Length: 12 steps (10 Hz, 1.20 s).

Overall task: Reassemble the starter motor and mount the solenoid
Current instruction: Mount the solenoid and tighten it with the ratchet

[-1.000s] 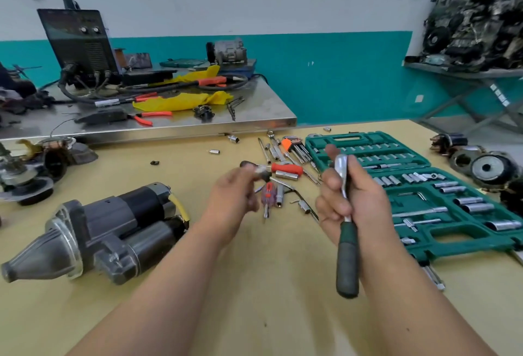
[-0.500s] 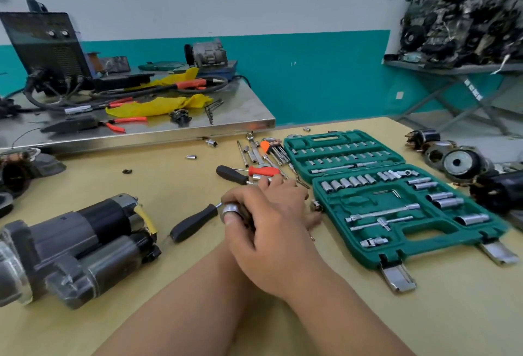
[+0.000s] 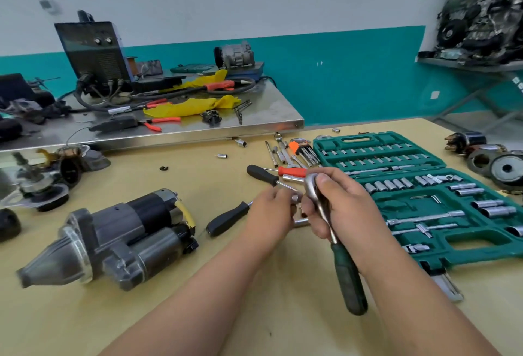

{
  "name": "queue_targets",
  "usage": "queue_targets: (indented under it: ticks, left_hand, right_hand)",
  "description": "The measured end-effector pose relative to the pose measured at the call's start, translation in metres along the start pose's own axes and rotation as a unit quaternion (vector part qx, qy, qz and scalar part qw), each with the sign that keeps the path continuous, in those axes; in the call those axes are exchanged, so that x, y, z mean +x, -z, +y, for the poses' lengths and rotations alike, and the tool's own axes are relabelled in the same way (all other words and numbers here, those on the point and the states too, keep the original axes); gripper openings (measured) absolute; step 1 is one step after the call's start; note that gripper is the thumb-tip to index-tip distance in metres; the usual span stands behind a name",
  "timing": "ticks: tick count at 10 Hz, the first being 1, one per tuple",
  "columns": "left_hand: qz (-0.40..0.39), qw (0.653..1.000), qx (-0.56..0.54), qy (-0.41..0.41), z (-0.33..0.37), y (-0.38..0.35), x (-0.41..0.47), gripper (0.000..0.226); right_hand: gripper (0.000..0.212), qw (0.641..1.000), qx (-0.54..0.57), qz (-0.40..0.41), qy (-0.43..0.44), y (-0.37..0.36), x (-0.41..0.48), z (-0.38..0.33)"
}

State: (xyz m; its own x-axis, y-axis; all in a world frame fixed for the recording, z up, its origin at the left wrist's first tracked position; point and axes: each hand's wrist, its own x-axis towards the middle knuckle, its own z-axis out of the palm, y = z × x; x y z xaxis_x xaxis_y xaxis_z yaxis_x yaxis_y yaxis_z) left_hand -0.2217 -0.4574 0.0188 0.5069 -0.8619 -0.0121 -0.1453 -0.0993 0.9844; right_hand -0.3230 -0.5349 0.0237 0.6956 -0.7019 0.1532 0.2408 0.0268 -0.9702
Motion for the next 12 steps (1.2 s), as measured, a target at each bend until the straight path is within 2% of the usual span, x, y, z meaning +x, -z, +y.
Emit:
queue_targets:
  ticks: [1, 2, 4, 5, 6, 7, 9, 10, 11, 12]
  left_hand:
    - [-0.01, 0.991, -0.13, 0.043, 0.0, 0.003, -0.012, 0.034]
    - [-0.006, 0.972, -0.218, 0.085, -0.012, 0.013, -0.012, 0.029]
    - [-0.008, 0.979, -0.178, 0.101, -0.012, 0.022, -0.021, 0.023]
    - [-0.056, 0.975, -0.155, 0.148, -0.006, 0.03, -0.028, 0.013]
    - [-0.162, 0.955, -0.131, 0.211, 0.002, 0.041, -0.034, 0.019]
    - [-0.236, 0.937, -0.092, 0.239, 0.002, 0.049, -0.034, 0.021]
    - [-0.359, 0.884, -0.062, 0.292, -0.005, 0.055, -0.033, 0.032]
    - [-0.333, 0.893, -0.104, 0.284, -0.01, 0.057, -0.033, 0.045]
    - [-0.17, 0.937, -0.186, 0.242, -0.009, 0.048, -0.032, 0.03]
    - [-0.025, 0.97, -0.193, 0.145, -0.007, 0.034, -0.031, 0.028]
  right_hand:
    - [0.035, 0.997, 0.017, -0.069, -0.032, -0.004, 0.0, 0.003]
    - [0.024, 0.99, -0.026, -0.124, -0.058, -0.008, -0.004, 0.007]
    - [0.021, 0.984, -0.002, -0.168, -0.051, -0.01, -0.007, 0.013]
    - [0.03, 0.975, -0.014, -0.214, -0.057, -0.008, -0.009, 0.015]
    - [0.03, 0.963, -0.052, -0.256, -0.058, -0.006, -0.011, 0.011]
    - [0.03, 0.949, -0.097, -0.289, -0.085, -0.003, -0.01, 0.007]
    - [0.062, 0.905, -0.137, -0.379, -0.134, -0.001, -0.008, 0.003]
    - [0.029, 0.918, -0.151, -0.344, -0.13, -0.008, -0.008, 0.006]
    - [0.024, 0.959, -0.125, -0.229, -0.112, -0.017, -0.006, 0.013]
    - [0.034, 0.978, -0.067, -0.17, -0.101, -0.028, -0.007, 0.016]
